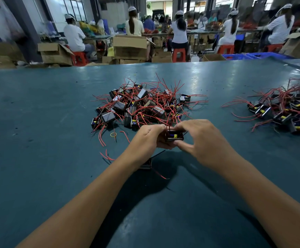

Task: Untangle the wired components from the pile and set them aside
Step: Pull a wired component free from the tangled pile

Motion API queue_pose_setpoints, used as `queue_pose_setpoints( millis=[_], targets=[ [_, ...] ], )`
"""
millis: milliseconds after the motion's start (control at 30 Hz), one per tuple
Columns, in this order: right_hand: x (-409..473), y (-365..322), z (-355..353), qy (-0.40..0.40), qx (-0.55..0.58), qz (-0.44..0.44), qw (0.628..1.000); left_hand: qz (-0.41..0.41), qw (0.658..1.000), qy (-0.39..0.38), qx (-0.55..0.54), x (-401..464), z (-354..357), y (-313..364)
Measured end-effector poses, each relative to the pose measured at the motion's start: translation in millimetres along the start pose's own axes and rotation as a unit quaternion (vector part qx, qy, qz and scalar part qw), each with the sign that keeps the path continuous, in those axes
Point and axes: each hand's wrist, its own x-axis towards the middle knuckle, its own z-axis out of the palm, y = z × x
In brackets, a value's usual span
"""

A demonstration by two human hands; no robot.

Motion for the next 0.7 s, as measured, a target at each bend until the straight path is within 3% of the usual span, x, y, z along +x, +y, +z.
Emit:
queue_pose_setpoints(
  millis=[200,333,433,533,600,700],
  targets=[
    [-1,4,-10,-0.085,-0.006,0.002,0.996,0.098,0.969,0.094,0.209,3,-24,12],
    [-2,6,-13,-0.211,-0.054,0.025,0.976,0.121,0.943,0.072,0.301,1,-40,19],
    [-5,10,-13,-0.285,-0.020,0.041,0.958,0.097,0.957,0.024,0.273,-11,-52,5],
    [-7,12,-14,-0.292,0.006,0.039,0.956,0.073,0.971,-0.001,0.230,-19,-59,0],
    [-7,11,-20,-0.267,0.013,0.042,0.963,0.068,0.984,-0.012,0.167,-20,-63,8],
    [-6,9,-29,-0.168,0.043,0.039,0.984,0.067,0.991,-0.070,0.096,-26,-70,20]
  ],
)
